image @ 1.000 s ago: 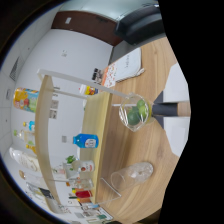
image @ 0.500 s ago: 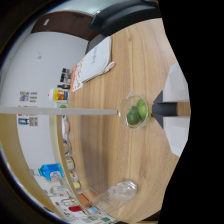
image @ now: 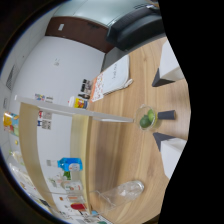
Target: Make me a cup of Mojito.
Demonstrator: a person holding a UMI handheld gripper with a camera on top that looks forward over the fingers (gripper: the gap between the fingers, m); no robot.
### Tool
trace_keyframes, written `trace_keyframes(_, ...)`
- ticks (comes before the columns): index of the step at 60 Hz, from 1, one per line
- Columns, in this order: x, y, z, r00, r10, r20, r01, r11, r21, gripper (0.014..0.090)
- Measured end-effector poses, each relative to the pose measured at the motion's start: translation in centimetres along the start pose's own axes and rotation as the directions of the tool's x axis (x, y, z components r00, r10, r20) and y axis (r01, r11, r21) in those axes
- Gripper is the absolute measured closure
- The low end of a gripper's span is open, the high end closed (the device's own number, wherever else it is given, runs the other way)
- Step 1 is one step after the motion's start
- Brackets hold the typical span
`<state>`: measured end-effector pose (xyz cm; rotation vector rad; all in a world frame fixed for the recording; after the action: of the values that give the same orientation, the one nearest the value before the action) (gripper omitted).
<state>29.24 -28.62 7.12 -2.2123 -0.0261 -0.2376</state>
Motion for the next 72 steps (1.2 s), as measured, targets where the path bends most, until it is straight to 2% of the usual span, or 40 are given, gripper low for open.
trace_keyframes(5,-1.9,-3.7,-3.4,0.999,0.009,0.032,-0.012,0.996,0.092,0.0183)
trace_keyframes(15,-7.0,-9.3,-9.2,0.992,0.085,0.096,-0.103,0.974,0.203,0.0182)
trace_keyframes(19,-9.4,-10.3,-10.7,0.990,0.098,0.101,-0.119,0.968,0.221,0.0183)
trace_keyframes(27,-14.9,-9.3,-11.9,0.984,0.100,0.146,-0.129,0.970,0.208,0.0184)
trace_keyframes(38,-21.1,-5.6,-12.1,0.972,0.102,0.210,-0.133,0.981,0.140,0.0183)
trace_keyframes(43,-22.9,-5.8,-12.3,0.967,0.091,0.236,-0.124,0.984,0.128,0.0183)
trace_keyframes(54,-23.5,-13.1,-11.4,0.964,0.091,0.248,-0.141,0.971,0.192,0.0183)
trace_keyframes(63,-23.7,-19.7,-8.2,0.961,0.096,0.258,-0.156,0.962,0.224,0.0185)
trace_keyframes(72,-23.5,-22.9,-3.9,0.969,0.092,0.229,-0.145,0.963,0.226,0.0208)
